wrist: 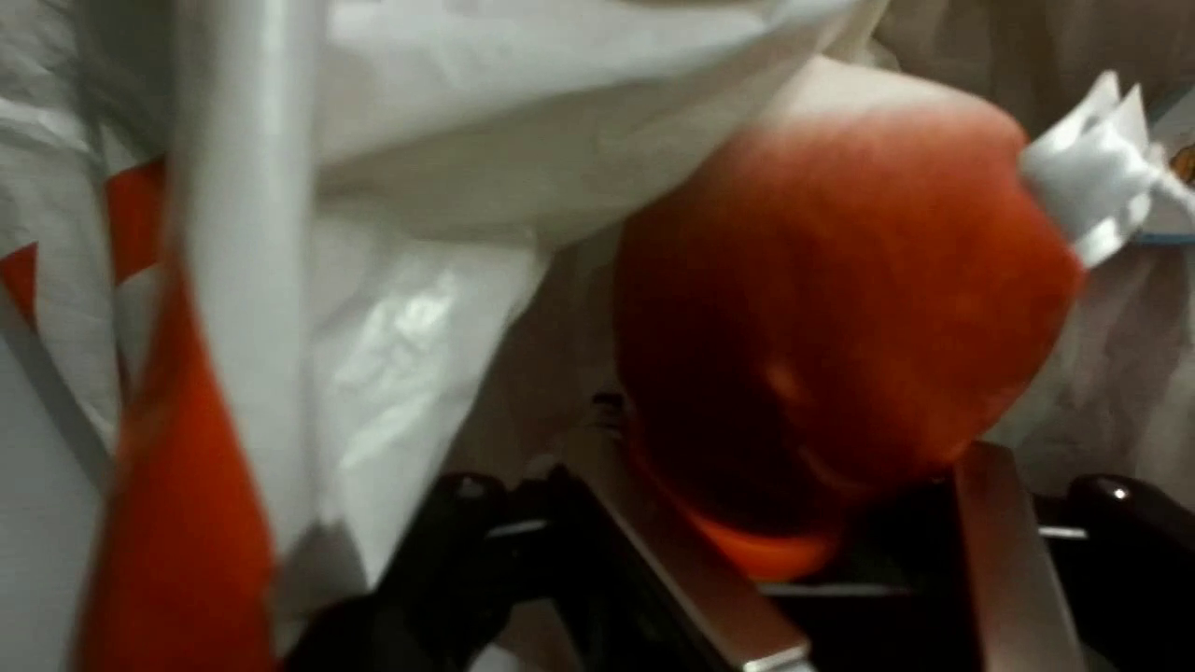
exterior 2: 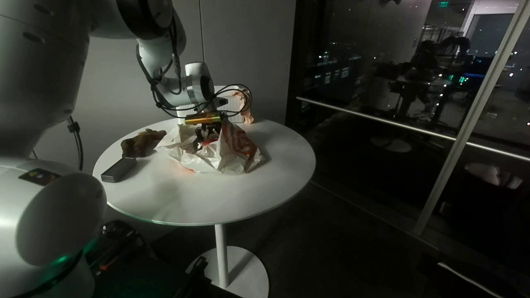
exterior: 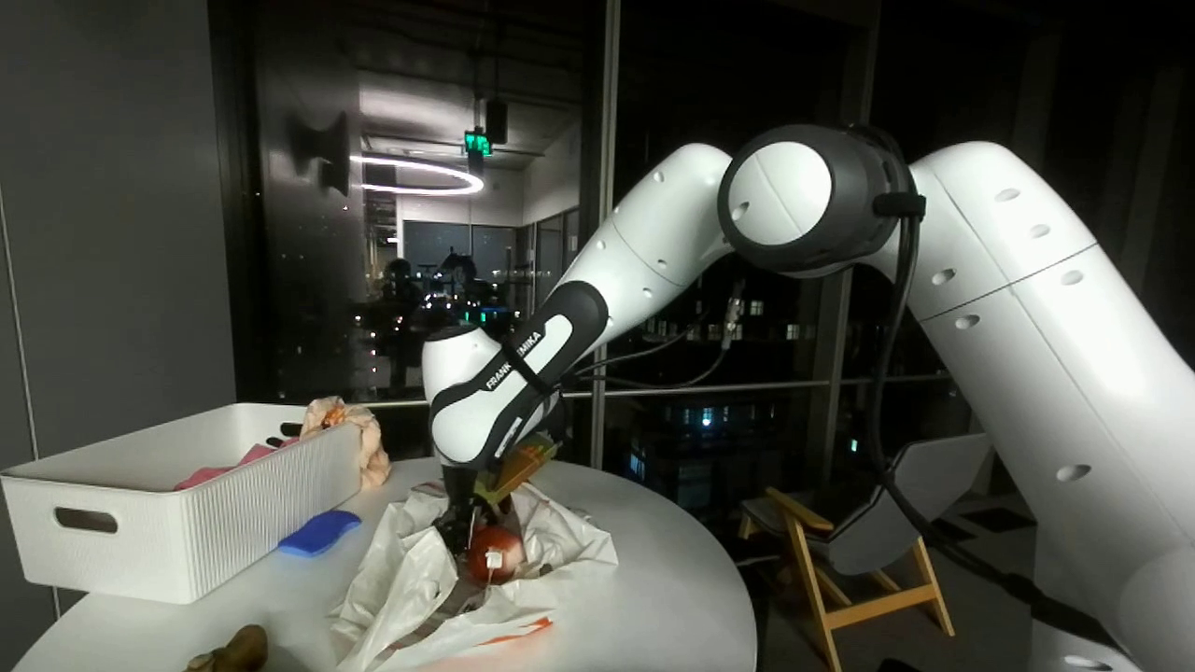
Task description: Remove the duster, moose toy and turnip plushie from the plastic
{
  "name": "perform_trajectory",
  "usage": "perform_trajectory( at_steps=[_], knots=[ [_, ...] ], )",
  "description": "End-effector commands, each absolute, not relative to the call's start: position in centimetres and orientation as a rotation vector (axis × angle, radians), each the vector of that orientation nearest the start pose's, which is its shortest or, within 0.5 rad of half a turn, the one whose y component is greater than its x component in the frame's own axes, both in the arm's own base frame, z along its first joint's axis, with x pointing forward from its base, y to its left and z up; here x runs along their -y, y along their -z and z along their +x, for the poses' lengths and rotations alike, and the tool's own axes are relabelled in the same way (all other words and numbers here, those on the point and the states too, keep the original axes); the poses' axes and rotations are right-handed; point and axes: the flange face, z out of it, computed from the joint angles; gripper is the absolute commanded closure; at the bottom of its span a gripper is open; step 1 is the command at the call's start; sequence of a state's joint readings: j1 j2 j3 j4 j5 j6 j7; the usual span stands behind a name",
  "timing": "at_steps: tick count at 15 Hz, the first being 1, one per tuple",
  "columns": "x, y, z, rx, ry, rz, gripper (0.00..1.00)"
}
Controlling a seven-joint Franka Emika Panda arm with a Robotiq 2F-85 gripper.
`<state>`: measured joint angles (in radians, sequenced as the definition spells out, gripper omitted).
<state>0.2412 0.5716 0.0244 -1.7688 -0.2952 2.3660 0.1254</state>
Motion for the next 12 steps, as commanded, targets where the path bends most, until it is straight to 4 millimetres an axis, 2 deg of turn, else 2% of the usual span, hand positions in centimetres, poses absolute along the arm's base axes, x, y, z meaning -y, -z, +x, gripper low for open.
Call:
perform_trajectory(
  at_steps=[1, 9, 12],
  knots=[
    [-17.4, -28.3, 63.5, 0.503, 0.018, -3.28, 0.69],
    [-19.1, -36.4, 60.1, 0.51, -0.527, -2.976, 0.69],
    [-19.4, -38.9, 59.9, 0.483, -0.494, -2.967, 0.69]
  ],
)
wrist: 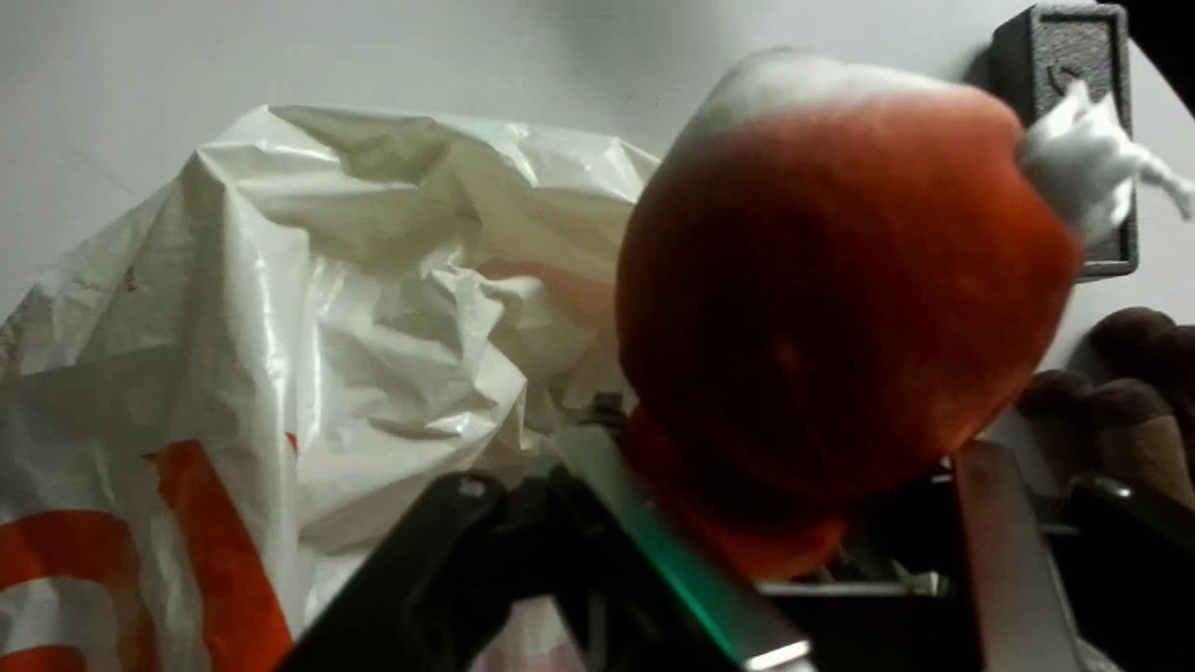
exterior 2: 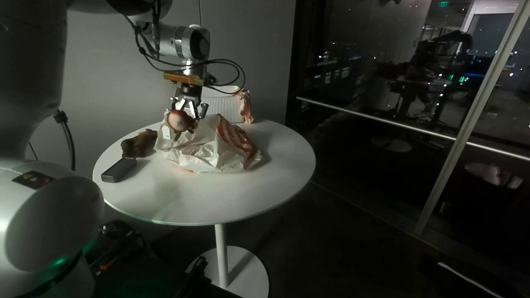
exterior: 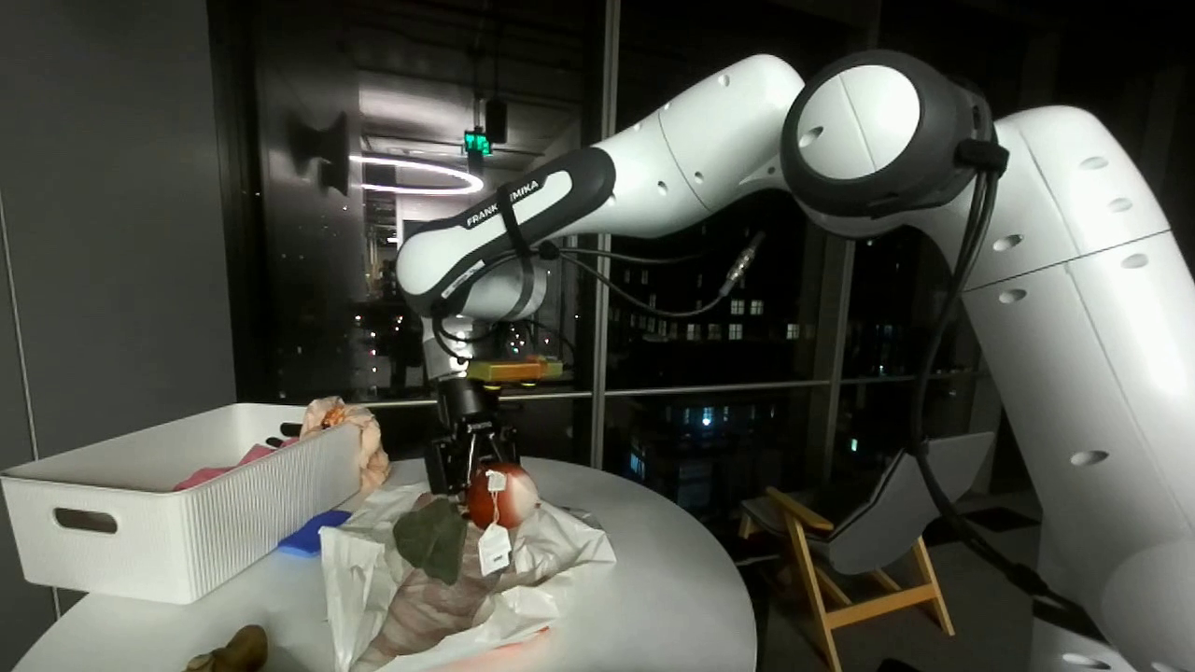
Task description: Remove the duster, moose toy and turnip plushie from the plastic
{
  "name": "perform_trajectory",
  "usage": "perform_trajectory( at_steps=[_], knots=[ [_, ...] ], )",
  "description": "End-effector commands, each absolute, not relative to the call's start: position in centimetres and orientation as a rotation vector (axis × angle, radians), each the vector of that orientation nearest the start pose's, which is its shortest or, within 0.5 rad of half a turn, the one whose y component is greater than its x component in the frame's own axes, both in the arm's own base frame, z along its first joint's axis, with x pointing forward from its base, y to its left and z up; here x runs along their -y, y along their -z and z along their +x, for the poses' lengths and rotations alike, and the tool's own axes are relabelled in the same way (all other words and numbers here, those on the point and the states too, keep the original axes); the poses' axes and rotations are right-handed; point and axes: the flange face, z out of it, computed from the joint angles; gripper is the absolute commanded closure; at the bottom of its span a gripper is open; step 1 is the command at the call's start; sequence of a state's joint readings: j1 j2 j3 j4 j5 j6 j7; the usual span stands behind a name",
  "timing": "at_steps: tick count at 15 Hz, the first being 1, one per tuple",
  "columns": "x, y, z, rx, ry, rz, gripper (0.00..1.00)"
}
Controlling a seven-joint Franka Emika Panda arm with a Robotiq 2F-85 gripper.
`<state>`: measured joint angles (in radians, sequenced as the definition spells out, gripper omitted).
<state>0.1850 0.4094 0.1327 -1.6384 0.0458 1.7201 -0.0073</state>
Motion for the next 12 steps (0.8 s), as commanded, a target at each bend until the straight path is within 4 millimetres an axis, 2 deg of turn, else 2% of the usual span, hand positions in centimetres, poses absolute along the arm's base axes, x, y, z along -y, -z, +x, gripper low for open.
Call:
perform_trajectory(
  at_steps=[1, 3, 4, 7, 9, 11, 12],
  knots=[
    [-19.6, -39.7, 59.8, 0.5, -0.438, -2.975, 0.69],
    [-20.3, -41.0, 59.5, 0.556, -0.369, -2.969, 0.69],
    [-20.4, -41.3, 59.4, 0.53, -0.363, -2.987, 0.69],
    [-19.0, -41.9, 59.1, 0.332, -0.357, -3.043, 0.69],
    [-17.9, -42.3, 58.4, 0.259, -0.382, -3.043, 0.69],
    [-17.4, -42.1, 57.7, 0.315, -0.428, -3.047, 0.69],
    [-17.8, -42.0, 57.3, 0.396, -0.453, -3.027, 0.69]
  ],
)
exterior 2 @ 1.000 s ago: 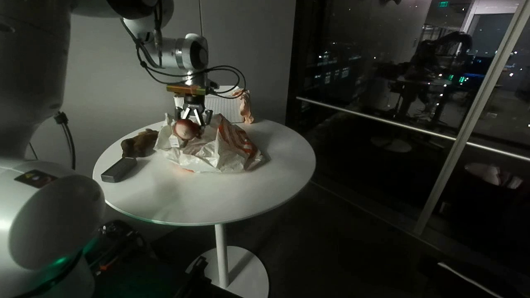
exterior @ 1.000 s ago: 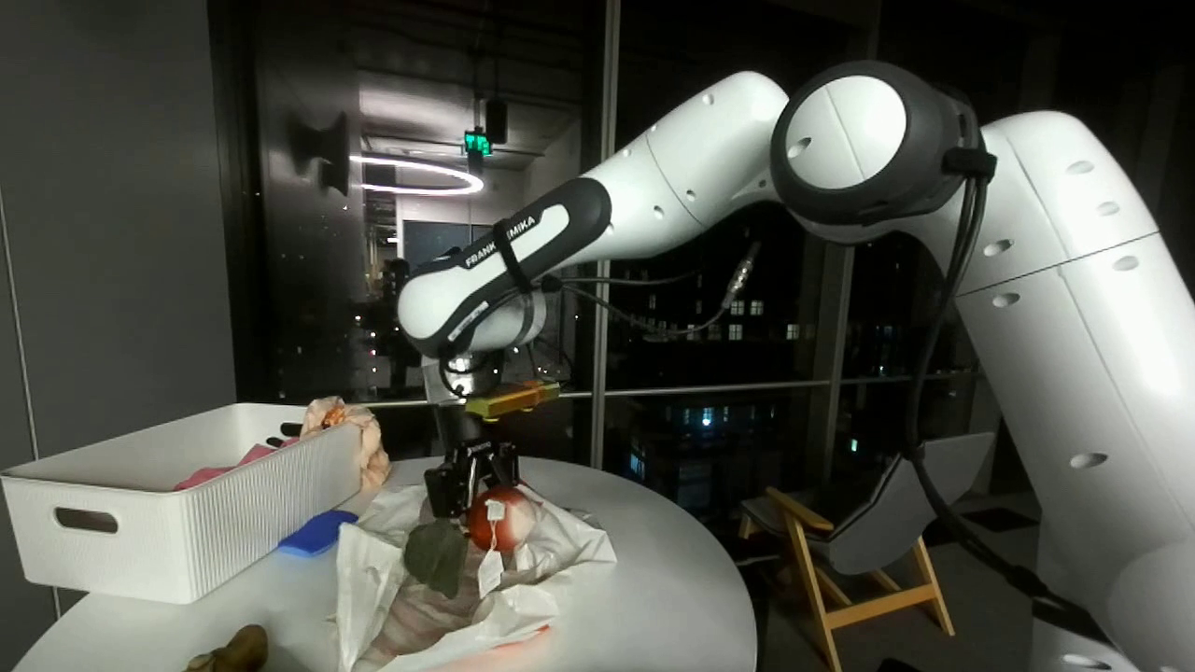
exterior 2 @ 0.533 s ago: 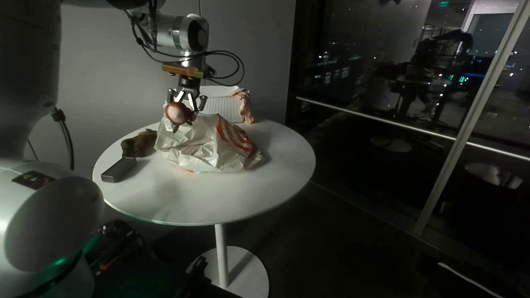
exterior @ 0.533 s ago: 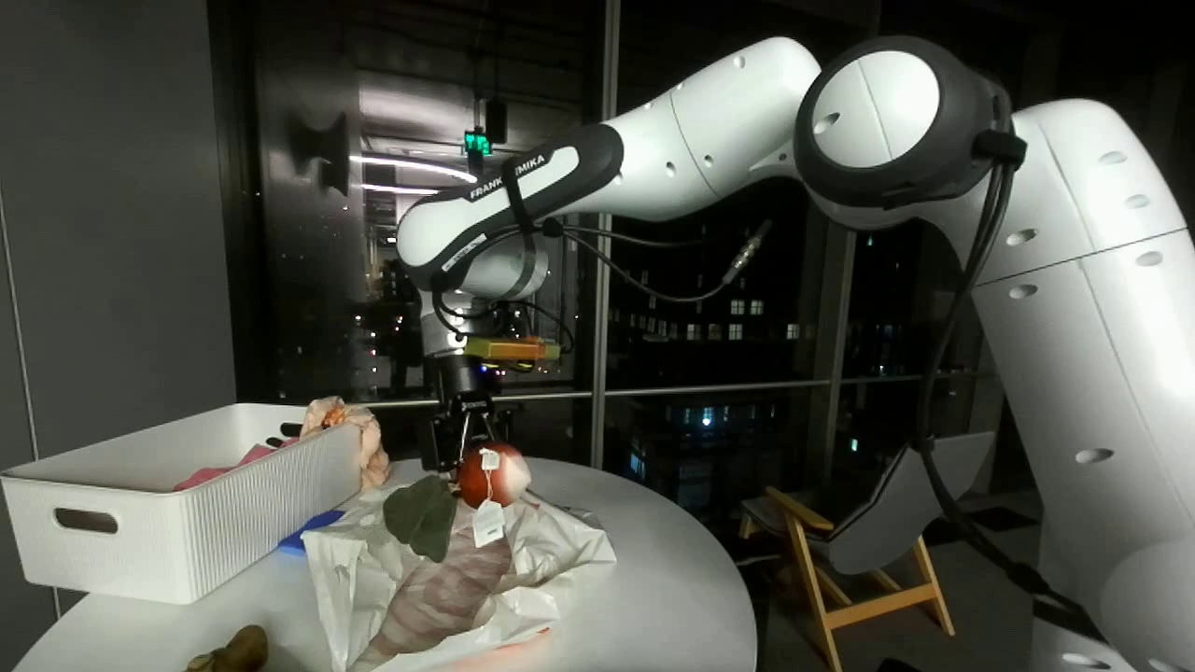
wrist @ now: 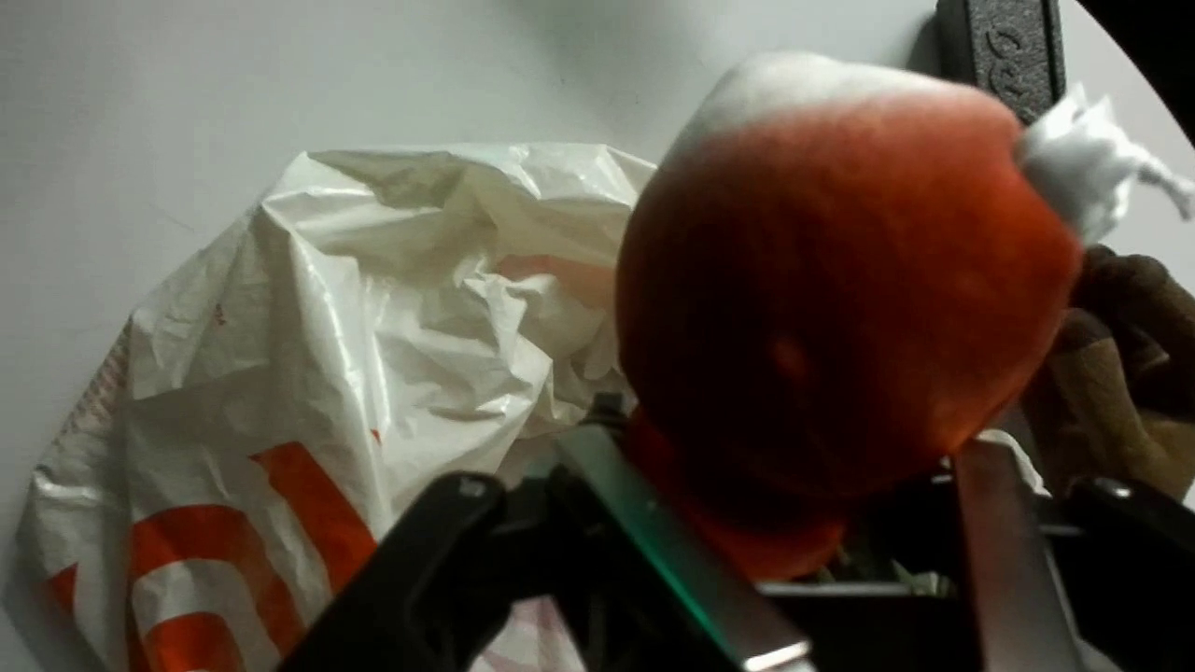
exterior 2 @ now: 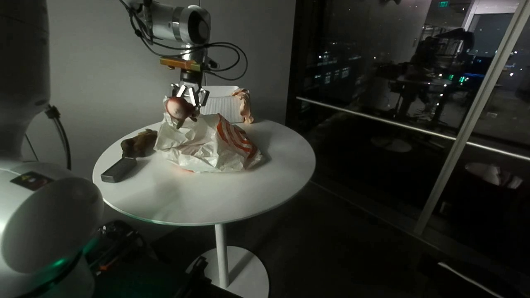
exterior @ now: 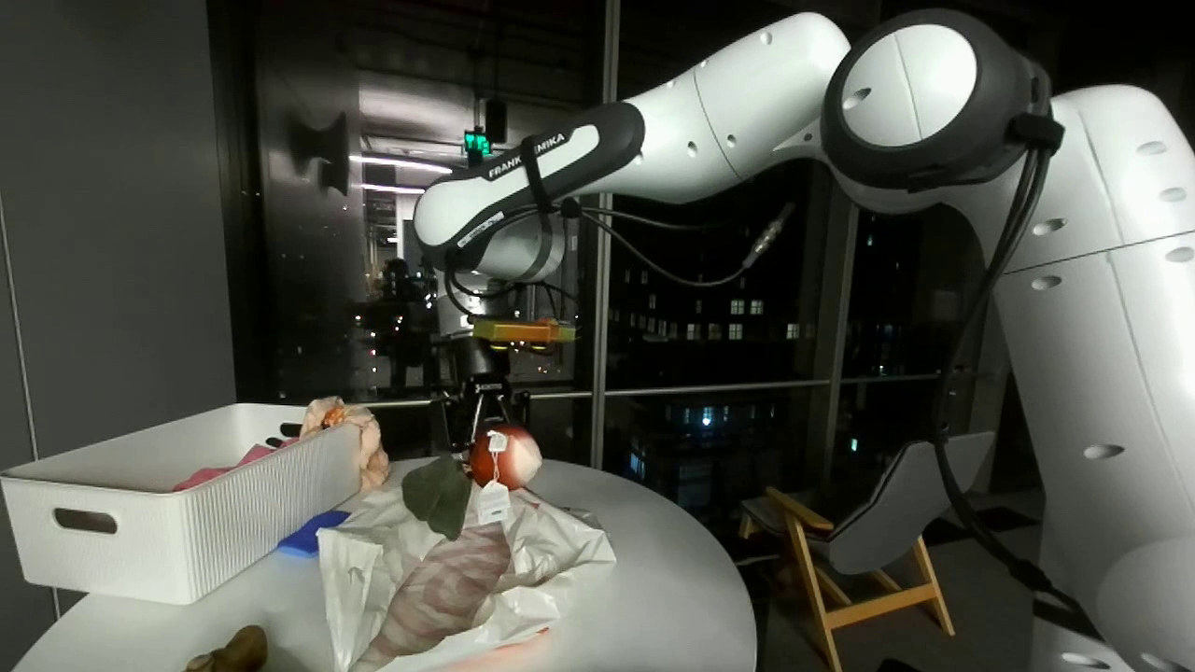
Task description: Remove the duster, moose toy and turnip plushie from the plastic
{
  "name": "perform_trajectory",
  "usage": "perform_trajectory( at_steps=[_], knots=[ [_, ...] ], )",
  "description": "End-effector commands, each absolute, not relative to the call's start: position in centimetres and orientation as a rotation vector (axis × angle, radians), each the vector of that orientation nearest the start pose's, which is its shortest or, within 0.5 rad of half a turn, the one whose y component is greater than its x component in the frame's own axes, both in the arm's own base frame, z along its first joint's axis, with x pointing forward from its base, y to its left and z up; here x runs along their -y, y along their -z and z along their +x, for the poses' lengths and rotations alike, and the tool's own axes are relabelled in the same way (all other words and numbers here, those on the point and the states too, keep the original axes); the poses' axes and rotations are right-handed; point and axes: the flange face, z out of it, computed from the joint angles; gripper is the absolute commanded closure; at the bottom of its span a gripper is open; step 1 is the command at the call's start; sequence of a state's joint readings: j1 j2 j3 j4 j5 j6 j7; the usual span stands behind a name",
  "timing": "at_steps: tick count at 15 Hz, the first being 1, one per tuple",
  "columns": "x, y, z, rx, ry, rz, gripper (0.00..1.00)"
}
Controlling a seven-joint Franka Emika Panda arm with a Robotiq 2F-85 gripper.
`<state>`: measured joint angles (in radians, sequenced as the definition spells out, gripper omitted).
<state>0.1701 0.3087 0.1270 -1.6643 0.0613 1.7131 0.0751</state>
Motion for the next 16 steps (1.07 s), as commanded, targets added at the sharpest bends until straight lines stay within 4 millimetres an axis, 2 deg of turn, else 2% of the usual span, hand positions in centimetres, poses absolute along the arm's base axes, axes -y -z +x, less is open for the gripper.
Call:
perform_trajectory(
  at_steps=[1, 4, 7, 10, 13, 16],
  knots=[
    [-18.2, -41.9, 57.1, 0.473, -0.468, -3.007, 0.69],
    [-20.4, -42.3, 56.2, 0.703, -0.471, -2.964, 0.69],
    [-20.7, -41.6, 55.4, 0.629, -0.564, -3.014, 0.69],
    [-22.6, -41.2, 54.7, 0.784, -0.555, -3.037, 0.69],
    [-25.8, -42.9, 54.2, 0.971, -0.443, -3.076, 0.69],
    [-30.0, -45.3, 54.1, 1.118, -0.256, -3.112, 0.69]
  ],
)
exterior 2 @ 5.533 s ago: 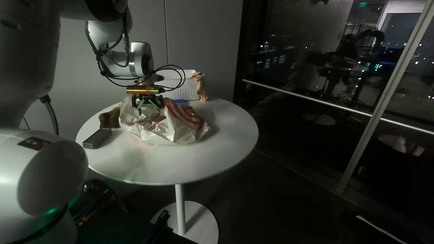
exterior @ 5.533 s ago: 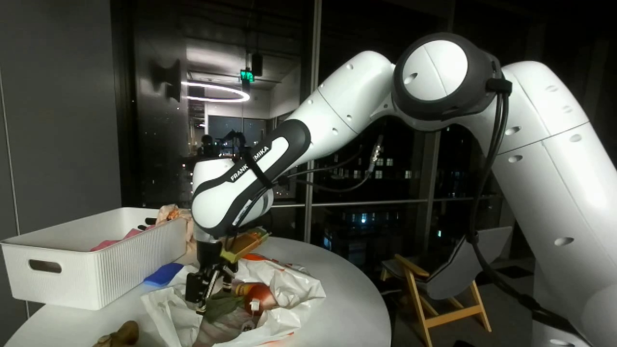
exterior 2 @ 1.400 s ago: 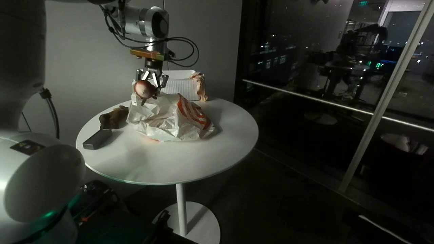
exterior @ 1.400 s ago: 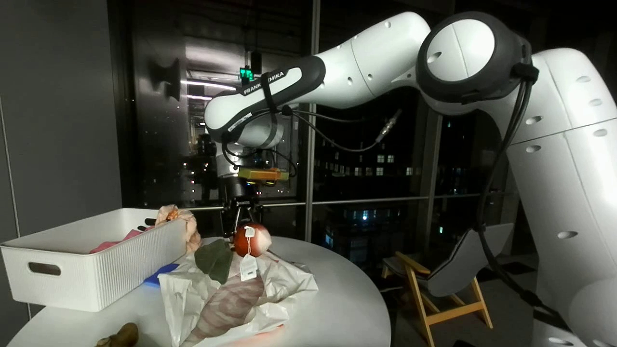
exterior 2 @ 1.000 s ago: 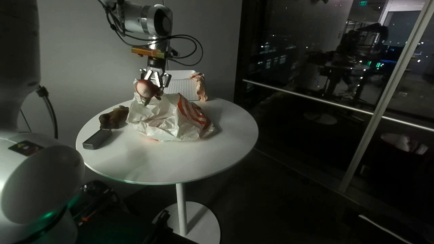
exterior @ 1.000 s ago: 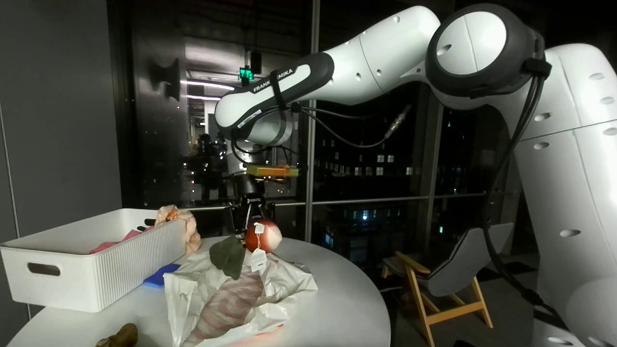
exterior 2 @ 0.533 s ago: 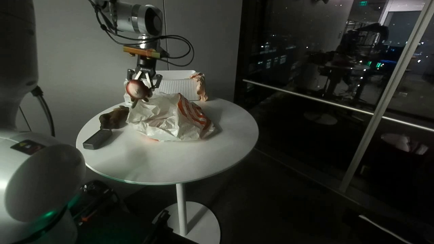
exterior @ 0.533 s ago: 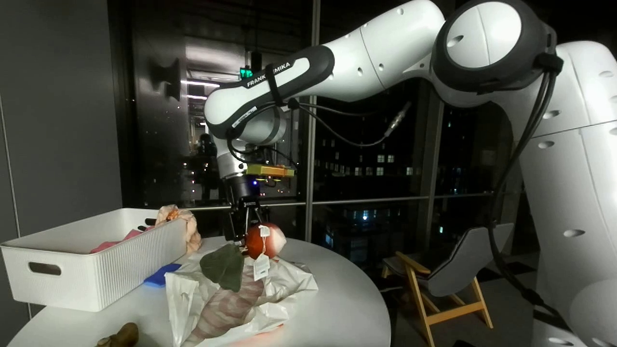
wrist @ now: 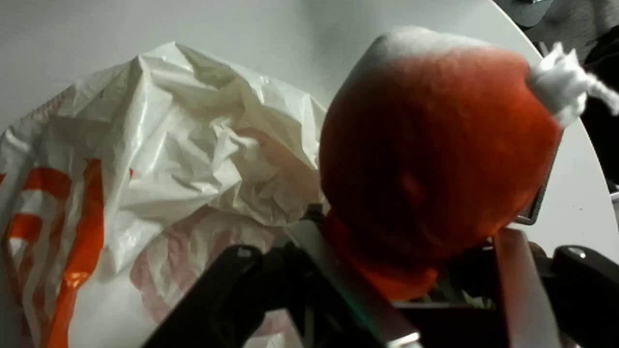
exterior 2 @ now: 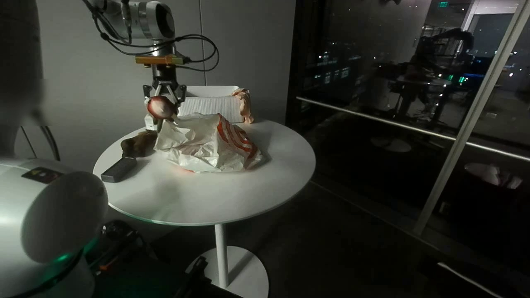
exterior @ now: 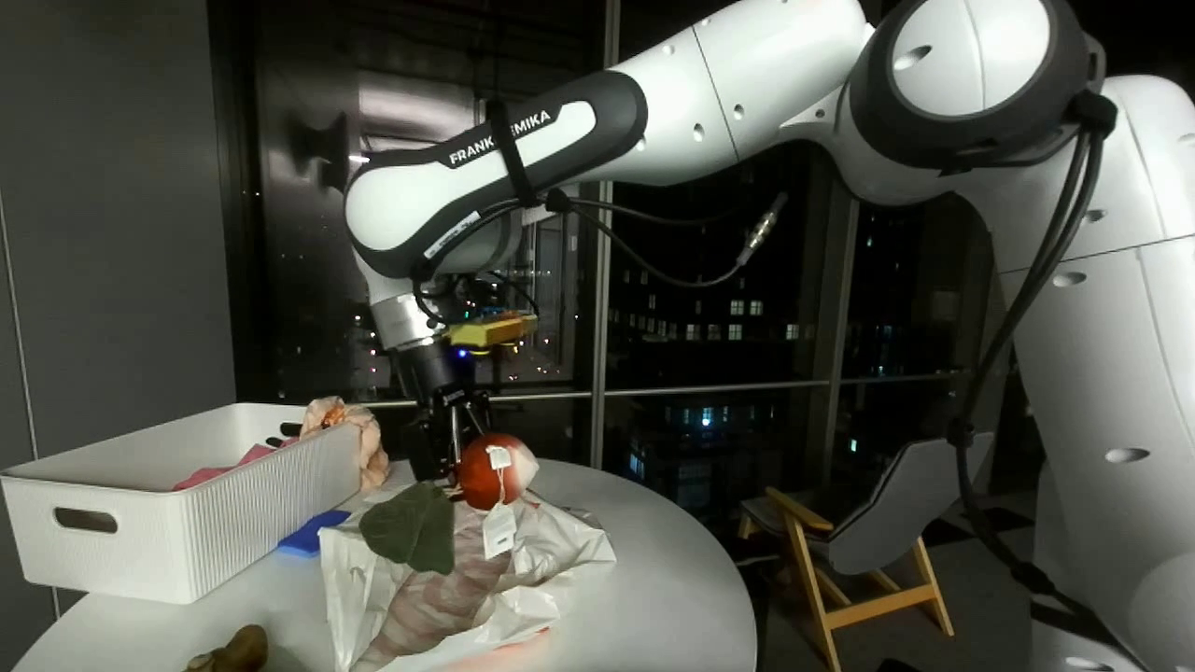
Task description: Remove the duster, moose toy and turnip plushie from the plastic
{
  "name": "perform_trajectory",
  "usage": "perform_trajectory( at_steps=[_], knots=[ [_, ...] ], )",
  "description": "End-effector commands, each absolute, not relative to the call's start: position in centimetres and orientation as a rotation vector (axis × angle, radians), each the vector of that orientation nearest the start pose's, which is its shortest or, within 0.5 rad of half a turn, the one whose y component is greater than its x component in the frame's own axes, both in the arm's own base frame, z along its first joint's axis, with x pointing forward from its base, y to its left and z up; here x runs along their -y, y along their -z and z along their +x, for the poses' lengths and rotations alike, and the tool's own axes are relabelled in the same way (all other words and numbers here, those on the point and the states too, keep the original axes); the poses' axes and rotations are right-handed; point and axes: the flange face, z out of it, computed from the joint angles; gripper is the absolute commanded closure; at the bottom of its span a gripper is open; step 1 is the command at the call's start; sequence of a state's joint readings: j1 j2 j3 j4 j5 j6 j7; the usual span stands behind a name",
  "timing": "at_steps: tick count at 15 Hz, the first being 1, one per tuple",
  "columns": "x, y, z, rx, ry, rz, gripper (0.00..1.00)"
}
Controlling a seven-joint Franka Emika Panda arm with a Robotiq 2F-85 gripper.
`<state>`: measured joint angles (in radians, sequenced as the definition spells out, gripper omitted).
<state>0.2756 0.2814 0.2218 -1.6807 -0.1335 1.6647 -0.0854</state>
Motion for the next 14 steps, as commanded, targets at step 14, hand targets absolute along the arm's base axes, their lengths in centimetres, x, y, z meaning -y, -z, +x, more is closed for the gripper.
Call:
perform_trajectory(
  at_steps=[14],
  knots=[
    [-45.5, -31.5, 61.7, 1.508, 0.399, -2.953, 0.69]
  ],
)
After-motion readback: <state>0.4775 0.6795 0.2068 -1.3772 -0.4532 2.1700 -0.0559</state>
